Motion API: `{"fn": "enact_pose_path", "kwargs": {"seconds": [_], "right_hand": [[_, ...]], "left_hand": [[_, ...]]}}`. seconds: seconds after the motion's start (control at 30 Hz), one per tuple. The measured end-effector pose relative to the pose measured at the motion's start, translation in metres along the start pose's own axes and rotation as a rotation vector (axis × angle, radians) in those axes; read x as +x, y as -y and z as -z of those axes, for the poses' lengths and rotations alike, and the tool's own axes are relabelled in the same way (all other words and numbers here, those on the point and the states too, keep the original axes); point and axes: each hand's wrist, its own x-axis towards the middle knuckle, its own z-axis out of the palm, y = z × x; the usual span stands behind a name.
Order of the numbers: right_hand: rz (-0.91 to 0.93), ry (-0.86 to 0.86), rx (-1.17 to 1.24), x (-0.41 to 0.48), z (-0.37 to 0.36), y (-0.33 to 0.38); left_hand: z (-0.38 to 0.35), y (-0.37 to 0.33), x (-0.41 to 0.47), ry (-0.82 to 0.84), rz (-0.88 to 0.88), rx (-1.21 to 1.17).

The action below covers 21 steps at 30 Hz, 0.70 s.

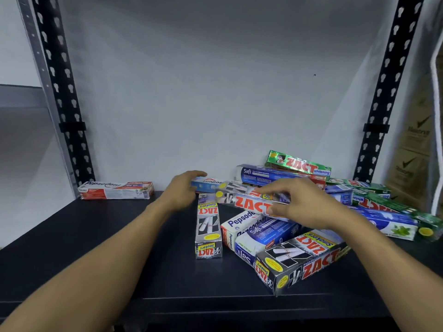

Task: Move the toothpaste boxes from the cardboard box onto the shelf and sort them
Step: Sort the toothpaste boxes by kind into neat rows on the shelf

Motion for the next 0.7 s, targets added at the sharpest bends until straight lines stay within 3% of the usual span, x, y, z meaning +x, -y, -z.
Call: {"fn": "enact_pose_path", "kwargs": {"seconds": [0.17,0.33,0.47,0.6,0.7], "right_hand": [[-0.125,-0.185,-0.087,-0.016,-0.006,-0.031],[-0.215,-0.194,-0.156,-0.014,-0.002,-0.030],[-0.086,-0.280,-0.288,0.000,-0.008,-0.005],[0.067,-0.295,-0.125,0.019,-0.018,0.035],[0.118,-0.318,-0.007,0.031,-0.028,0.069]], "left_hand": [[-0.015,0.021,0.032,0.201,-0.056,0.270],[-0.007,0.017,0.030,0.068,-0.105,0.685],[-0.004,0.021,0.016,0.014,-0.092,0.653],[0.009,0.024,0.004,-0.026,-0.050,0.547],[0.025,0.015,-0.009,-0.184,0.025,0.422]]}}
